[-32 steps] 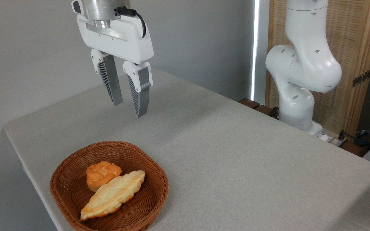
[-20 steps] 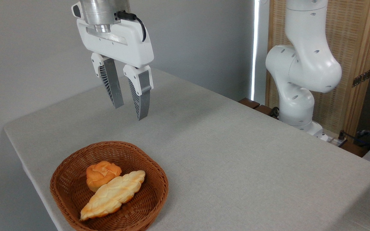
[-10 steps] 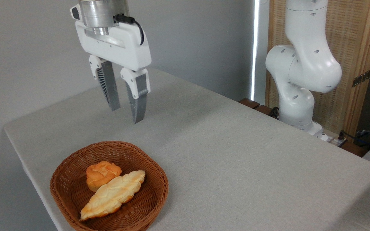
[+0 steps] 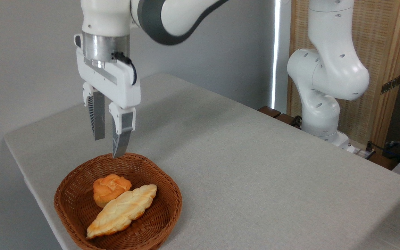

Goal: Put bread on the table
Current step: 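Lower the open gripper down onto the round orange bun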

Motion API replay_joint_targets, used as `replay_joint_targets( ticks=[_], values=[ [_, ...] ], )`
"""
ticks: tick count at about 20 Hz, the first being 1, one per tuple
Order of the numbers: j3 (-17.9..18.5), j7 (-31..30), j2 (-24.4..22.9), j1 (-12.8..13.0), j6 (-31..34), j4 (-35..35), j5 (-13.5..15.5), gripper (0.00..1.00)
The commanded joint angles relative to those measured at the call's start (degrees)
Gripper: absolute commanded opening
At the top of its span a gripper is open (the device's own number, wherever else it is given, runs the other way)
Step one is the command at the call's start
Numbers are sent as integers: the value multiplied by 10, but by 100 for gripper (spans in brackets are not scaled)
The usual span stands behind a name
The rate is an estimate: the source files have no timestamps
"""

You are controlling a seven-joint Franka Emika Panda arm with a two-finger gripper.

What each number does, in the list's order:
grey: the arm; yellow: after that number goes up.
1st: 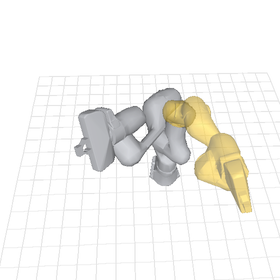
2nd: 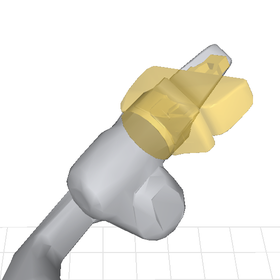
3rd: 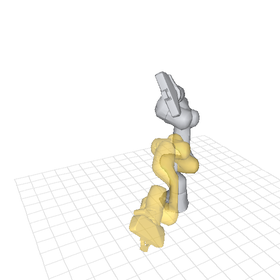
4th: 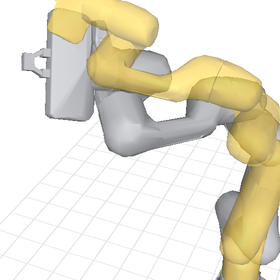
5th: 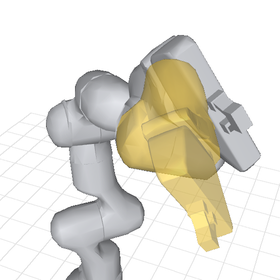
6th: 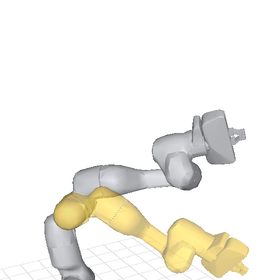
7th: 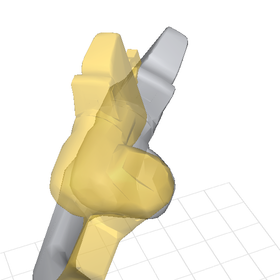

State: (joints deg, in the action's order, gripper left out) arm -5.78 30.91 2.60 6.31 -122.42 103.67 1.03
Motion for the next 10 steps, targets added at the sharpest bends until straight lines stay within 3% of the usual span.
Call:
replay_joint_targets(
  ticks=[1, 7, 10],
  values=[
    [-5, 31, 1, -2, -47, 29, -9, 100],
    [-5, 173, 21, -3, -114, 65, -9, 100],
    [-5, 193, 35, -3, -120, 65, -19, 100]
  ],
)
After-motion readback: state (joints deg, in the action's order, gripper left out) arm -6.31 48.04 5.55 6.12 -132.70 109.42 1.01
